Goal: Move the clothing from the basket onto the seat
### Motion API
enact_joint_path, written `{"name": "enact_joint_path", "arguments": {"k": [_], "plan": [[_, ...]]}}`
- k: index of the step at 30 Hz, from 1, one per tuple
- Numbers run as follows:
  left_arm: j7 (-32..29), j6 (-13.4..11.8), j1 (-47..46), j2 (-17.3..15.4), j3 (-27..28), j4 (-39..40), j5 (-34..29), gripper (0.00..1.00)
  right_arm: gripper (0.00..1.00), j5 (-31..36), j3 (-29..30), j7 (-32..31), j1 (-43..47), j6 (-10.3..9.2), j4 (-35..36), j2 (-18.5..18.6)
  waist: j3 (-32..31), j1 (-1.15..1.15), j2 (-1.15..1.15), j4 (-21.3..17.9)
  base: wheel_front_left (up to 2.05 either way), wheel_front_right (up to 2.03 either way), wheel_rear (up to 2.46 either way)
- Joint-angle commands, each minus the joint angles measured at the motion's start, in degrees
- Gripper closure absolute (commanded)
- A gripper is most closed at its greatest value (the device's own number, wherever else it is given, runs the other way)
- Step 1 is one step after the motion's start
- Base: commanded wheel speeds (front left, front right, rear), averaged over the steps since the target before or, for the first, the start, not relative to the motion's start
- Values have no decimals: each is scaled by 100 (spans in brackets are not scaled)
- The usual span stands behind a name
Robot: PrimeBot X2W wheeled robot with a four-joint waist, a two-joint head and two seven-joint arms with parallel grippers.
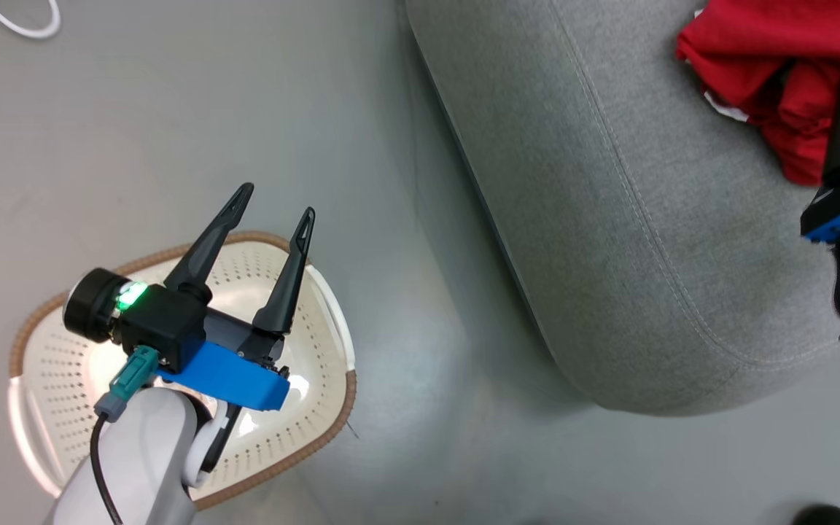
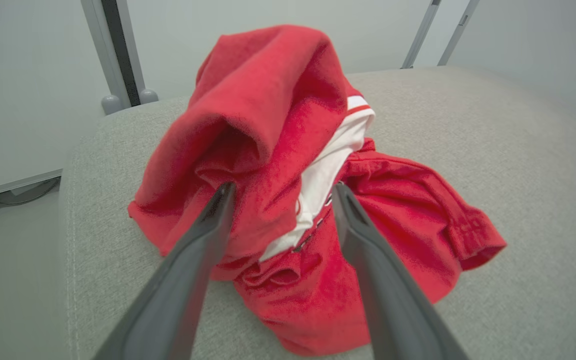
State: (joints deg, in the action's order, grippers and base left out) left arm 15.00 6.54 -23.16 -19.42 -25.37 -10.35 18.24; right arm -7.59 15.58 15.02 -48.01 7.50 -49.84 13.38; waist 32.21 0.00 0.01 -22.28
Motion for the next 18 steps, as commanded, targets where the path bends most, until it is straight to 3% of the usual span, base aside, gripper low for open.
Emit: {"name": "enact_joint_path", "arguments": {"k": [1,8,18], "plan": [[24,25,52,36,50,-21,-1,0,0,33,-34,23,108,0,66,-8,-233,0,-1,132,0,0,0],[23,72,454,481,396,-210,-15,0,0,-39,-365,22,766,-1,519,-77,-924,0,-1,403,0,0,0],[21,110,1166,991,955,-567,-72,0,0,-153,-626,-3,1928,-1,1338,-513,-1992,0,-1,928,0,0,0]]}}
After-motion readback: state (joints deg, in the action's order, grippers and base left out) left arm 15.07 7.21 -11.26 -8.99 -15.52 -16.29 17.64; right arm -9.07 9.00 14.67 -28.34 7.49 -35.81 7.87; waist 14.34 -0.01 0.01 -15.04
